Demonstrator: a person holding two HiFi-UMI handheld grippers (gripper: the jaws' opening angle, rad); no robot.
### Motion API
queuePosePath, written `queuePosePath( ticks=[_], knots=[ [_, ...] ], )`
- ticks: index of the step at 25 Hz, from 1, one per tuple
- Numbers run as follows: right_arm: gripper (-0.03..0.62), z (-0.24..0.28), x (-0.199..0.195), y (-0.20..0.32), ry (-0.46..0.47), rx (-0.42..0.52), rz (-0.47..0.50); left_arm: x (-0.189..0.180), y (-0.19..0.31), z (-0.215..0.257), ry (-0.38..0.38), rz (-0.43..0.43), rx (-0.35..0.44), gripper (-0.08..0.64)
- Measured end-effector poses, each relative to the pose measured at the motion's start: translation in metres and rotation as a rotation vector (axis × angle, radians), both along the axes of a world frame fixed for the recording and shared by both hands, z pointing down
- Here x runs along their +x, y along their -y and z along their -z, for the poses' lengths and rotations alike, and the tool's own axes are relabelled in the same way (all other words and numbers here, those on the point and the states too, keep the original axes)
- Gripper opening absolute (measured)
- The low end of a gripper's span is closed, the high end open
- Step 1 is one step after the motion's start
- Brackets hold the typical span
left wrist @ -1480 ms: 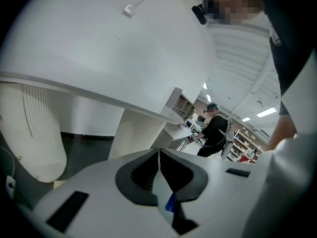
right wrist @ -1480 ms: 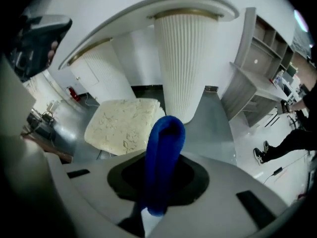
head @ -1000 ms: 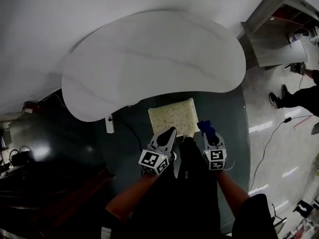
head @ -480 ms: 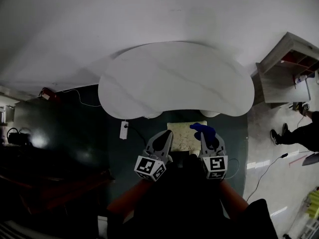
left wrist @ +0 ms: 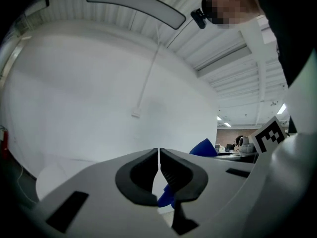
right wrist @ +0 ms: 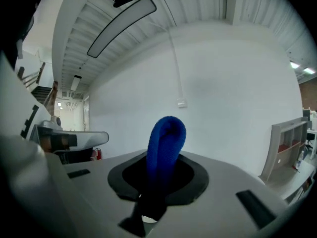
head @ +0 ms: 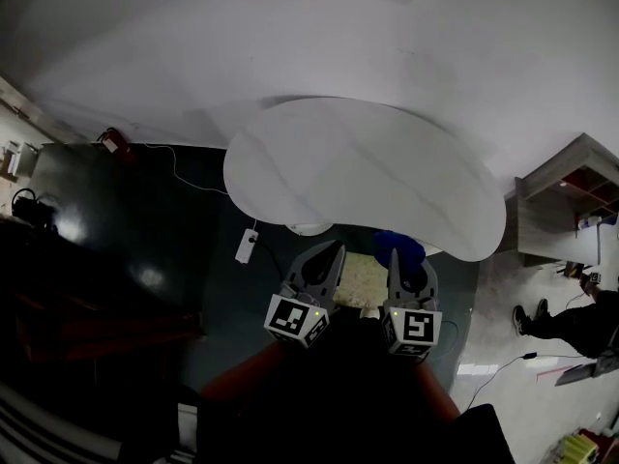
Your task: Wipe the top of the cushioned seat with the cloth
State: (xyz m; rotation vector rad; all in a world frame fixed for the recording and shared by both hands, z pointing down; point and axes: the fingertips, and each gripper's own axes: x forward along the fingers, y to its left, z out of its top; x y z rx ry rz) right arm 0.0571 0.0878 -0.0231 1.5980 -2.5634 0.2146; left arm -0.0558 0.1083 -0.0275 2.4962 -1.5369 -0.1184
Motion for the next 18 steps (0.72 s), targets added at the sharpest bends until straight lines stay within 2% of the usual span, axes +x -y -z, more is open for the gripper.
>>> queuePosePath(
  ticks=[5,8,13,18],
  knots=[
    [0.084,0.019,-0.022,-0.005,-0.011,0.043,0.024,-0.002,-0.004,0.017,0.022,-0.023,0.053,0.025],
    [0.084,0.024,-0.028,-0.018,-0.023,0.058,0.023,0.001,-0.013,0.016,0.024,-0.034,0.055,0.023],
    [0.084,0.024,-0.032,-0.032,-0.026,0.065,0.021,0.005,-0.022,0.012,-0.028,-0.062,0.058,0.023],
    [0.081,0.017,-0.037,-0.045,-0.018,0.055,0.02,0.003,-0.031,0.009,-0.001,-0.071,0.053,0.023]
  ],
)
